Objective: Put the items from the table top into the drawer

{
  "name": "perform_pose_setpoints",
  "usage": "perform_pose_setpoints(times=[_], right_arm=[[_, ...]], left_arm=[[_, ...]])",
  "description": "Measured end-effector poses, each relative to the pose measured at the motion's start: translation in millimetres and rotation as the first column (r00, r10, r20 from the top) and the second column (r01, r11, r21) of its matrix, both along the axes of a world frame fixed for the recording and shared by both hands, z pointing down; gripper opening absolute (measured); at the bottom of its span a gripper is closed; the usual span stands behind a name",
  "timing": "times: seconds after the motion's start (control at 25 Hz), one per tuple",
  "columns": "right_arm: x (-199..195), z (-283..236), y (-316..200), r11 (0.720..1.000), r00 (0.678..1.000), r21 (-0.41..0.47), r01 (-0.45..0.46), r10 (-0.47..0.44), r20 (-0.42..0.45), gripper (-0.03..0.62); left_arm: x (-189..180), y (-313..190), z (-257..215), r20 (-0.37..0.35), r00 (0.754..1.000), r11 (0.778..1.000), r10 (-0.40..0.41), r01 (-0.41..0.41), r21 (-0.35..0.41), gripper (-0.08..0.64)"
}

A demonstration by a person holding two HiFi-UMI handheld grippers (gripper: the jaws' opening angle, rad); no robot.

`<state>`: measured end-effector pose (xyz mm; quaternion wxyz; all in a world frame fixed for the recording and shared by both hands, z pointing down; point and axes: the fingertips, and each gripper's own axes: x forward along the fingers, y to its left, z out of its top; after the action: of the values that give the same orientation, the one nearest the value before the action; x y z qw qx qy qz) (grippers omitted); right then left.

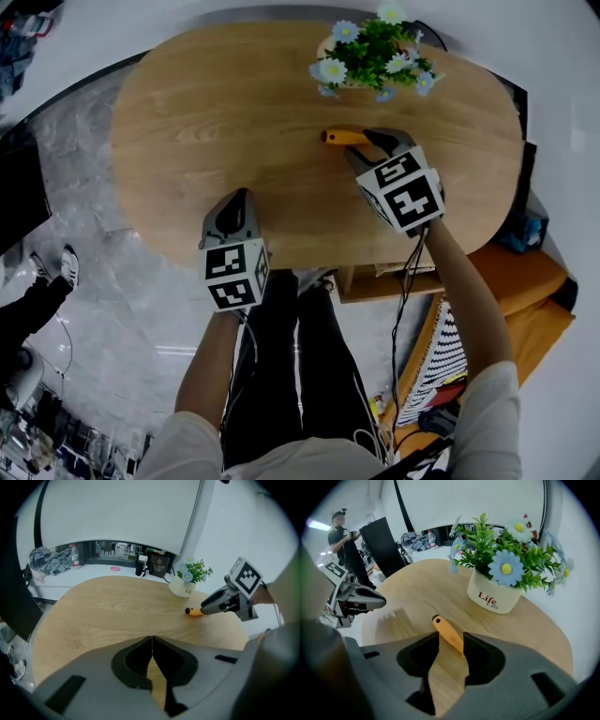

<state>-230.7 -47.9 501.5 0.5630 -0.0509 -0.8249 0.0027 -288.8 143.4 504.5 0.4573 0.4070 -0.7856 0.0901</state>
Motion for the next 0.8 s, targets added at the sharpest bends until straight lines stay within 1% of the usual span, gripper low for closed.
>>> perform_pose_setpoints(times=[0.2, 0.44, 0.48, 0.52, 0.8], right_arm=[[-8, 6, 5, 0.991, 0.991, 0.001, 0.136, -0.136, -0.016, 0.163], [-6, 23, 12, 0.956, 0.953, 0.015, 0.294, -0.292, -0.084, 0.164], [-6, 26, 12, 0.952, 0.949, 0.021, 0.304, -0.301, -0.090, 0.162], [-6, 28, 11, 0.952, 0.949, 0.026, 0.305, -0.301, -0.091, 0.147], [-8, 32, 10, 0.949, 0.947, 0.044, 0.312, -0.306, -0.100, 0.149]], left_arm=[[-1, 1, 6, -0.002, 1.000, 1.000, -0.003, 0.003, -0.008, 0.009], [3, 4, 8, -0.006, 1.000, 1.000, -0.002, 0.002, -0.009, 0.009], [4, 5, 8, -0.006, 1.000, 1.000, -0.001, 0.001, -0.009, 0.009], [4, 5, 8, -0.006, 1.000, 1.000, 0.001, -0.001, -0.009, 0.009], [7, 11, 11, -0.008, 1.000, 1.000, 0.020, -0.020, -0.011, 0.009]])
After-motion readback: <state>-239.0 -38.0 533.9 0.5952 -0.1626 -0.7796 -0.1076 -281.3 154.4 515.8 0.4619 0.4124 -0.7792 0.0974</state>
